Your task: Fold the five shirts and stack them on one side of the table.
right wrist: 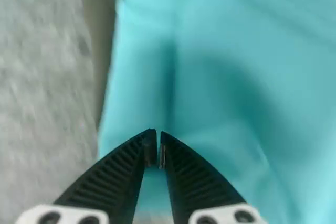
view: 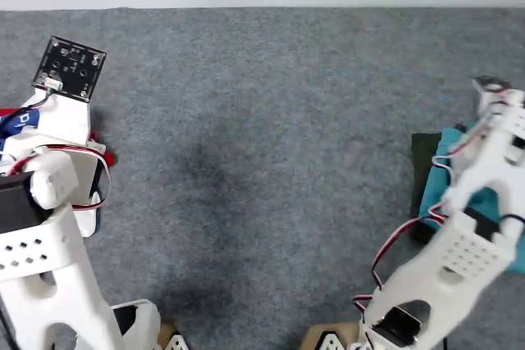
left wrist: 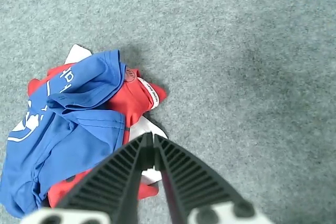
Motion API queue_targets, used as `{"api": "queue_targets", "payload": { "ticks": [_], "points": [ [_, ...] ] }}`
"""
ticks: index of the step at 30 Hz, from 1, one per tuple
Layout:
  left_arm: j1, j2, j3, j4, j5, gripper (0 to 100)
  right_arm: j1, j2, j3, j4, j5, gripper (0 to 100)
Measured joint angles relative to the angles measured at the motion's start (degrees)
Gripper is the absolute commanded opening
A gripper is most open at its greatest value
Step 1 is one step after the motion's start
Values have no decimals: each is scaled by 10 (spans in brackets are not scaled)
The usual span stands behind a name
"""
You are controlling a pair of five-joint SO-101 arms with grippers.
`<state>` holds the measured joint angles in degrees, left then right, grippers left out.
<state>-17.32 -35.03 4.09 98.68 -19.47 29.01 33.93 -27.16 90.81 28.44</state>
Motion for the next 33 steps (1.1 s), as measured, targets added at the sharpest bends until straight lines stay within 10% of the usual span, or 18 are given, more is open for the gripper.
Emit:
{"api": "queue_targets", "payload": {
  "ticks": [14, 33],
  "points": [
    [0, 0, 0, 0, 0, 5, -66, -63, 0, 7, -35, 222],
    [0, 0, 0, 0, 0, 5, -25, -32, 0, -91, -38, 158]
  ]
}}
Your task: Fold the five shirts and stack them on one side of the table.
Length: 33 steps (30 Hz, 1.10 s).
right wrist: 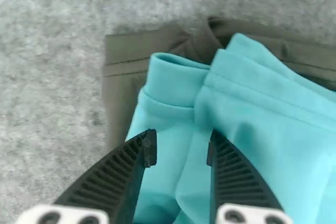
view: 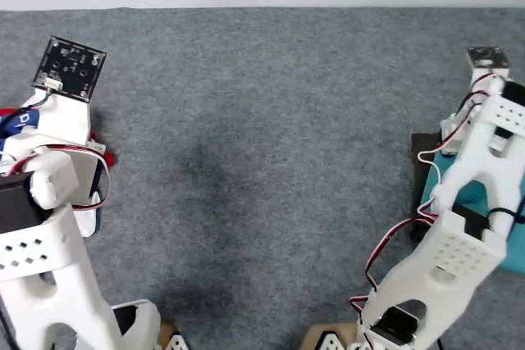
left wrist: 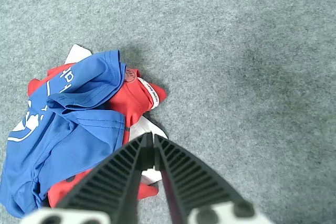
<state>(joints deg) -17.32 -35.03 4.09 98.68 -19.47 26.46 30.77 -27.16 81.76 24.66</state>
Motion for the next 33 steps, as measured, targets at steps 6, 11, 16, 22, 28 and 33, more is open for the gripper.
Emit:
{"api": "queue_targets", "payload": {
  "ticks": [6, 11, 16, 22, 28, 33],
  "points": [
    [0, 0, 0, 0, 0, 5, 3, -5, 0, -5, 6, 156],
    [0, 0, 0, 0, 0, 5, 7, -5, 0, -7, 20, 155],
    [0, 0, 0, 0, 0, 5, 10, -25, 1, 1, 23, 155],
    [0, 0, 0, 0, 0, 5, 11, -61, 1, -12, 23, 155],
    [0, 0, 0, 0, 0, 5, 13, -48, 1, -25, 25, 155],
    [0, 0, 0, 0, 0, 5, 22, -1, 1, -50, 25, 154]
  ]
}}
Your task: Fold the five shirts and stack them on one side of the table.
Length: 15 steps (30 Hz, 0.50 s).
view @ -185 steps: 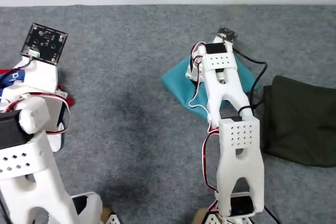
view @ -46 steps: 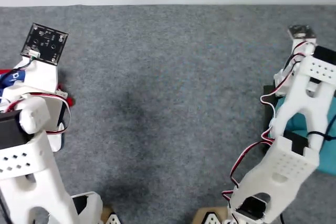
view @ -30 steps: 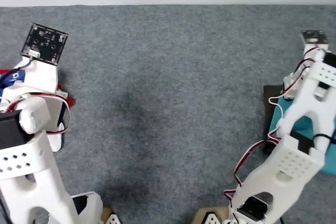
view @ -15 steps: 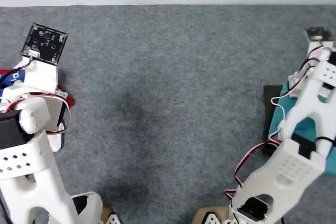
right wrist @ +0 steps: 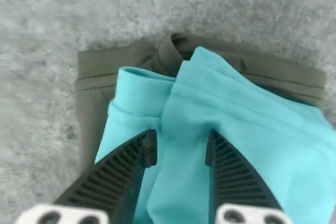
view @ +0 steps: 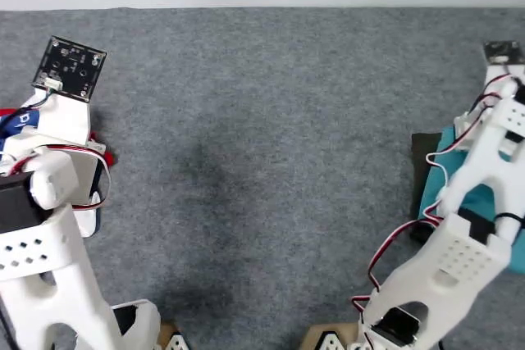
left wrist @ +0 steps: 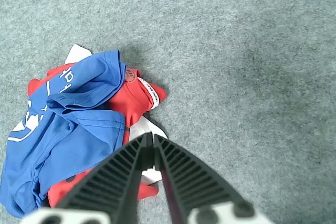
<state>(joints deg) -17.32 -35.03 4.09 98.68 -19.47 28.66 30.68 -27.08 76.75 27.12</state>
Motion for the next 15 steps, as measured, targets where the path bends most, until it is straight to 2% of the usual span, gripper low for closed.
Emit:
{"api": "queue_targets", "payload": {
  "ticks": [2, 7, 15],
  "points": [
    [0, 0, 0, 0, 0, 5, 2, 11, 0, -2, 0, 140],
    [0, 0, 0, 0, 0, 5, 2, 16, 0, -2, 0, 6],
    [0, 0, 0, 0, 0, 5, 2, 15, 0, 4, 0, 8]
  ]
}}
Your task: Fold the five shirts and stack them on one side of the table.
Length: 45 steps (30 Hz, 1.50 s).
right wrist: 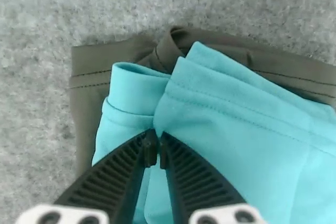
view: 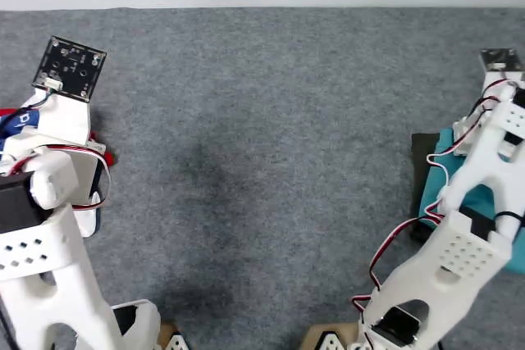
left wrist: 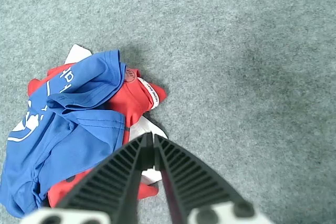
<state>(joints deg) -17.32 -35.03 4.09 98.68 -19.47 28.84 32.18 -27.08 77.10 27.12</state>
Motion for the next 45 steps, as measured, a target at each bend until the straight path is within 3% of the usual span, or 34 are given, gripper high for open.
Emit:
{"api": "queue_targets", "payload": {
  "ticks": [7, 19, 25, 27, 31, 37, 45],
  "points": [
    [0, 0, 0, 0, 0, 5, -1, -45, 0, 18, 0, 8],
    [0, 0, 0, 0, 0, 5, -62, -50, 0, 22, 0, 18],
    [0, 0, 1, 0, 0, 5, -60, -50, 0, 29, 1, 277],
    [0, 0, 2, 0, 0, 5, -53, -51, 0, 46, 1, 315],
    [0, 0, 11, 0, 0, 5, -49, -72, 0, 101, 0, 240],
    [0, 0, 17, 0, 0, 5, -49, -107, 0, 203, 0, 2],
    [0, 0, 18, 0, 0, 5, -14, -108, 2, 234, 2, 9]
  ]
}}
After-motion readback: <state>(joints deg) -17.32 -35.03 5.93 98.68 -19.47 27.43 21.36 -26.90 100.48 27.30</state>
